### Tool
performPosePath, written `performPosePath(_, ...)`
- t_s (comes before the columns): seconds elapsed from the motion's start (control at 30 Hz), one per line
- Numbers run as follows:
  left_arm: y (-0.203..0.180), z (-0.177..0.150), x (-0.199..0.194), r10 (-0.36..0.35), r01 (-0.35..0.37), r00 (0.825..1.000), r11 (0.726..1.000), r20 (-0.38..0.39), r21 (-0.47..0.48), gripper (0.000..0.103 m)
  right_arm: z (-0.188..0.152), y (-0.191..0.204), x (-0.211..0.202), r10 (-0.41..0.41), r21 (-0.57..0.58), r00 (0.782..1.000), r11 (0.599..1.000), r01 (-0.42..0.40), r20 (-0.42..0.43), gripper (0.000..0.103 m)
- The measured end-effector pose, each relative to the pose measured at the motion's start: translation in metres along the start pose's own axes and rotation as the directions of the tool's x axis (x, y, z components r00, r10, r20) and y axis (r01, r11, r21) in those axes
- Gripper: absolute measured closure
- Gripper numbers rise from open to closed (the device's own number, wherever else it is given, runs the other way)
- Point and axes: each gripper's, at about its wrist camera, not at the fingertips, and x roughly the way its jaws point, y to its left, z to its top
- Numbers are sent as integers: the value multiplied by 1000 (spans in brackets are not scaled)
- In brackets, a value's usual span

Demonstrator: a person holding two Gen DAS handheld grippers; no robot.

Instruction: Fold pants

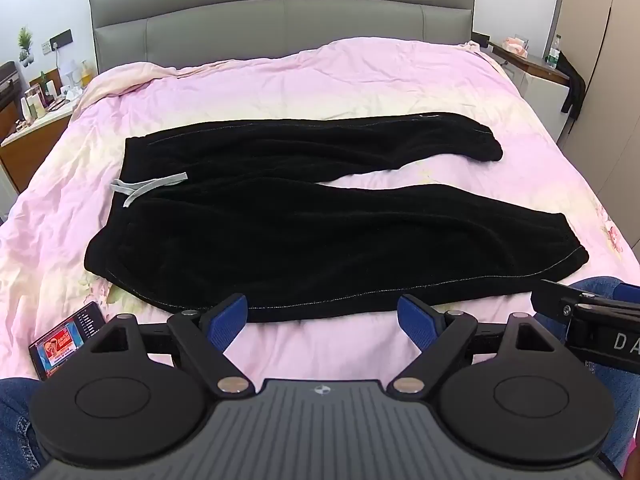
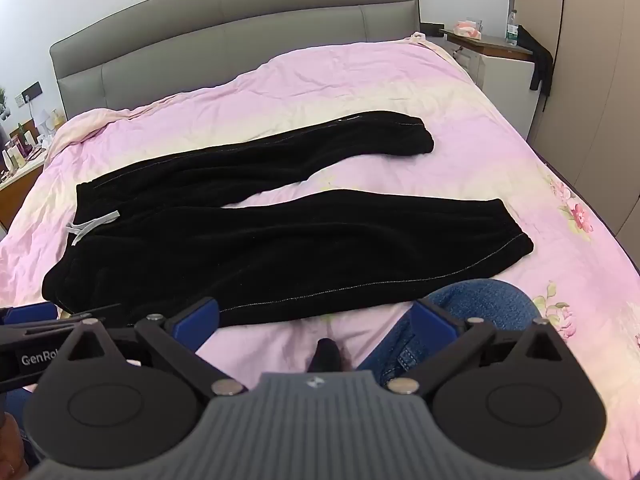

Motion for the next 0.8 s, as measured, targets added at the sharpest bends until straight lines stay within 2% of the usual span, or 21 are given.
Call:
performPosePath(0.07, 0, 0, 1, 8, -8, 1000, 1000, -13, 5, 4, -1, 1, 0, 6, 2, 1000, 1000, -6, 18, 5)
performPosePath(0.33, -3, 0, -4, 5, -5, 1000, 1000, -1, -5, 4, 1, -3, 1, 32, 3, 1000, 999, -32, 1, 5)
performPosePath(0.8, -1, -1, 0, -6, 6, 1000, 1000, -1, -3, 4, 2, -2, 4, 24, 2, 1000, 1000, -24, -9, 5)
